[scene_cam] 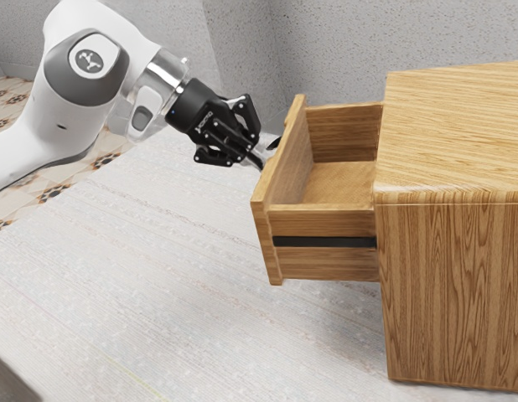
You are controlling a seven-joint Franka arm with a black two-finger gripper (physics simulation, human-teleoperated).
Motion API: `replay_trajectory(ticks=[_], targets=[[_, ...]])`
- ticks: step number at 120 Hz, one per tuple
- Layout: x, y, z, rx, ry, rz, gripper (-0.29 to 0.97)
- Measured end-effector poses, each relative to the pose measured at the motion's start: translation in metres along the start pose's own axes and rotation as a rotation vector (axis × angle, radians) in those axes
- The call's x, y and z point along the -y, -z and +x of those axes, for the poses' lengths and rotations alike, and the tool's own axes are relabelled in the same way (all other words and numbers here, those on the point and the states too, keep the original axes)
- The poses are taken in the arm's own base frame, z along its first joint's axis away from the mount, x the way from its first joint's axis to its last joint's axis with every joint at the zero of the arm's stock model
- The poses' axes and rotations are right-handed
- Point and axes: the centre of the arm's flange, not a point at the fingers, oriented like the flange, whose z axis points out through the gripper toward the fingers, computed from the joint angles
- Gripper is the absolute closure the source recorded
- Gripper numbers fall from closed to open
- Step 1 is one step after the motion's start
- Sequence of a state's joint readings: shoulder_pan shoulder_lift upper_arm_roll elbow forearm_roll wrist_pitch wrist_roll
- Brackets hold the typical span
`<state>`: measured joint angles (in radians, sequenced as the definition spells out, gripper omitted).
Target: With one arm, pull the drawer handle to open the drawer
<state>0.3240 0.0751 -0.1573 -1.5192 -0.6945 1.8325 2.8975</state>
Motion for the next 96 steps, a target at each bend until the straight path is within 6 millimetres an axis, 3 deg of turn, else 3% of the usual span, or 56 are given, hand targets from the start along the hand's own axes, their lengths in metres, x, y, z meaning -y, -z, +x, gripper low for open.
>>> replay_trajectory(ticks=[23,43,68,96], targets=[[-0.016,0.022,0.003,0.029,0.022,-0.025,0.73],[-0.03,0.026,0.003,0.034,0.043,-0.047,0.73],[-0.051,0.051,0.005,0.075,0.08,-0.057,0.74],[-0.053,0.055,0.006,0.08,0.084,-0.06,0.71]])
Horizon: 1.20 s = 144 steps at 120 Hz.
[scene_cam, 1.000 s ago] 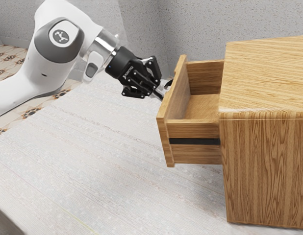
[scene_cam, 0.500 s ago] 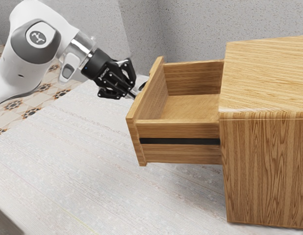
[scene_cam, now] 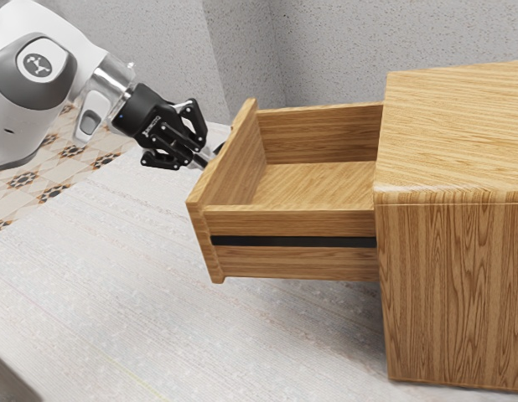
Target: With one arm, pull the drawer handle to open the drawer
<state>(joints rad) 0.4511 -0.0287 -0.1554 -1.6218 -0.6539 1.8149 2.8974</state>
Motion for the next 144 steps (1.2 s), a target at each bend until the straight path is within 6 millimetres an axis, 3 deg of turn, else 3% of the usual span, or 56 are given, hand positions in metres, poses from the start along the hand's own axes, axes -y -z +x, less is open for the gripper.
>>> replay_trajectory(ticks=[27,91,132,144], targets=[[0.007,-0.001,0.006,-0.008,-0.018,-0.007,0.61],[0.011,-0.005,0.011,-0.021,-0.035,-0.031,0.61],[0.01,0.008,0.014,-0.005,-0.036,-0.033,0.51],[0.022,0.027,0.027,0.022,-0.061,-0.024,0.47]])
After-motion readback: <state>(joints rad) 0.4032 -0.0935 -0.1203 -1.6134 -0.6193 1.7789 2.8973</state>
